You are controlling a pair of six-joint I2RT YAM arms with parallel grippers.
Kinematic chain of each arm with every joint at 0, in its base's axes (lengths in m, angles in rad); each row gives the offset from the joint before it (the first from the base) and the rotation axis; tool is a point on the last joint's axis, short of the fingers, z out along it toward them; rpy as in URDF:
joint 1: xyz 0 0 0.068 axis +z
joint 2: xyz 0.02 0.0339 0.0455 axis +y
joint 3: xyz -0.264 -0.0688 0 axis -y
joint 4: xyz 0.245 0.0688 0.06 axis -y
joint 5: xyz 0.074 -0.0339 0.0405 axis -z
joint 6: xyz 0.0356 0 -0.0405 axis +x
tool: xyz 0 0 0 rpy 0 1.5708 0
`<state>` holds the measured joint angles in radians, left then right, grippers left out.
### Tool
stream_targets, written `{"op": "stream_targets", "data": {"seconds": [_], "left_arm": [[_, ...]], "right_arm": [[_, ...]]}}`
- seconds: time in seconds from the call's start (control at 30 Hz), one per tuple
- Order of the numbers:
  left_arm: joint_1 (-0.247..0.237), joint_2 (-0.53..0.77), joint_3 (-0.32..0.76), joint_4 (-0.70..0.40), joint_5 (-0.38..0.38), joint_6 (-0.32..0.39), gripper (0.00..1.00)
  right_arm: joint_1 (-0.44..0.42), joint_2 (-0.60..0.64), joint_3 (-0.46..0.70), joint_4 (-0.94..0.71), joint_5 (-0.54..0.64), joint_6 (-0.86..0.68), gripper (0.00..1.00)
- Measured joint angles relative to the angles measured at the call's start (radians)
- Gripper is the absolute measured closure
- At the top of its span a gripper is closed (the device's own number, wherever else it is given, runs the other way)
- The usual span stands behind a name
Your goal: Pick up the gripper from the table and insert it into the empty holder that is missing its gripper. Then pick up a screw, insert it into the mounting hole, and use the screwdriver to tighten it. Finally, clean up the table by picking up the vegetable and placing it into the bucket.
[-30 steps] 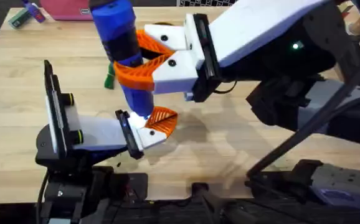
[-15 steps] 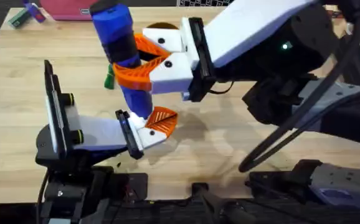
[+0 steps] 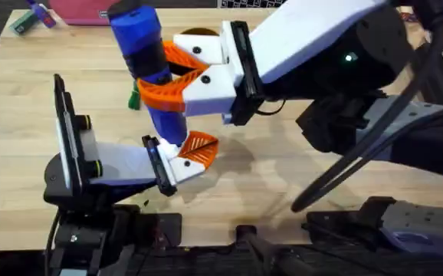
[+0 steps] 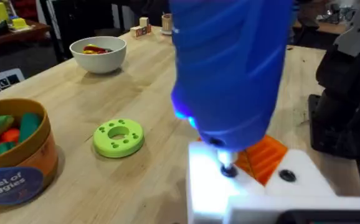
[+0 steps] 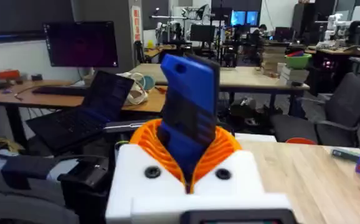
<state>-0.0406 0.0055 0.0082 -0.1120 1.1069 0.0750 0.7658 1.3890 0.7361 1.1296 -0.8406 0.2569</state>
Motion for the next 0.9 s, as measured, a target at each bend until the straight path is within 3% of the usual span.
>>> {"op": "stream_targets", "data": {"seconds": [0.37,0.67,0.9], "left_arm": [[0.0,0.0,0.0,0.0,0.0,0.0,0.995],[0.0,0.0,0.0,0.0,0.0,0.0,0.995],[0.0,0.0,0.0,0.0,0.0,0.0,0.995]], "right_arm": [[0.002,0.001,0.008,0.005,-0.028,0.0,0.978],[0.002,0.007,0.219,-0.21,-0.125,-0.048,0.978],[-0.004,0.007,0.249,-0.269,-0.137,-0.099,0.978]]}}
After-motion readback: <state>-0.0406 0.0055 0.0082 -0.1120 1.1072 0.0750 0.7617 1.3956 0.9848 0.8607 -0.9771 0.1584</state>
